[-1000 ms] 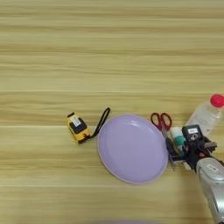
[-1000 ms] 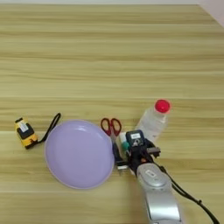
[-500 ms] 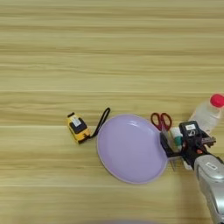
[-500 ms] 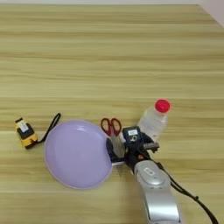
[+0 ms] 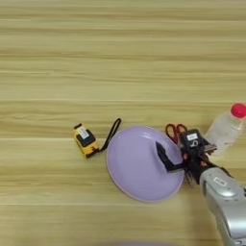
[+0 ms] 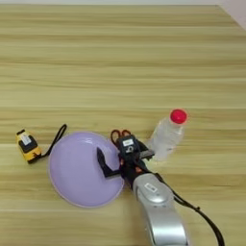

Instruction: Move the objects on the table

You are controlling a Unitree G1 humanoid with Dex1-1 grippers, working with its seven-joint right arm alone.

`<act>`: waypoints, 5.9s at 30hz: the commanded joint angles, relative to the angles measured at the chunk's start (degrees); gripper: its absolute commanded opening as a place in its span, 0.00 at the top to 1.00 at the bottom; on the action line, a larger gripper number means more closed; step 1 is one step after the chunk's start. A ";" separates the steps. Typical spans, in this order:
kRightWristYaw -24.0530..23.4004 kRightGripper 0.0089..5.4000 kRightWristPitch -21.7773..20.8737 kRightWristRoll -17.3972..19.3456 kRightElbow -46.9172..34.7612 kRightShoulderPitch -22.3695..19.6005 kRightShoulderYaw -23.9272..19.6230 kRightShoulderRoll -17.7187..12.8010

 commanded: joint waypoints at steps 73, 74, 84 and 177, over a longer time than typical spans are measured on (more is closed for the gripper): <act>-1.96 0.00 -12.45 -3.54 42.45 -26.68 7.49 7.15; -2.01 0.00 -12.74 -3.59 42.98 -27.00 7.39 7.15; -3.01 0.00 -15.47 -3.78 49.35 -30.64 6.15 6.98; 3.76 0.00 -16.46 -4.57 19.40 -19.62 18.21 13.23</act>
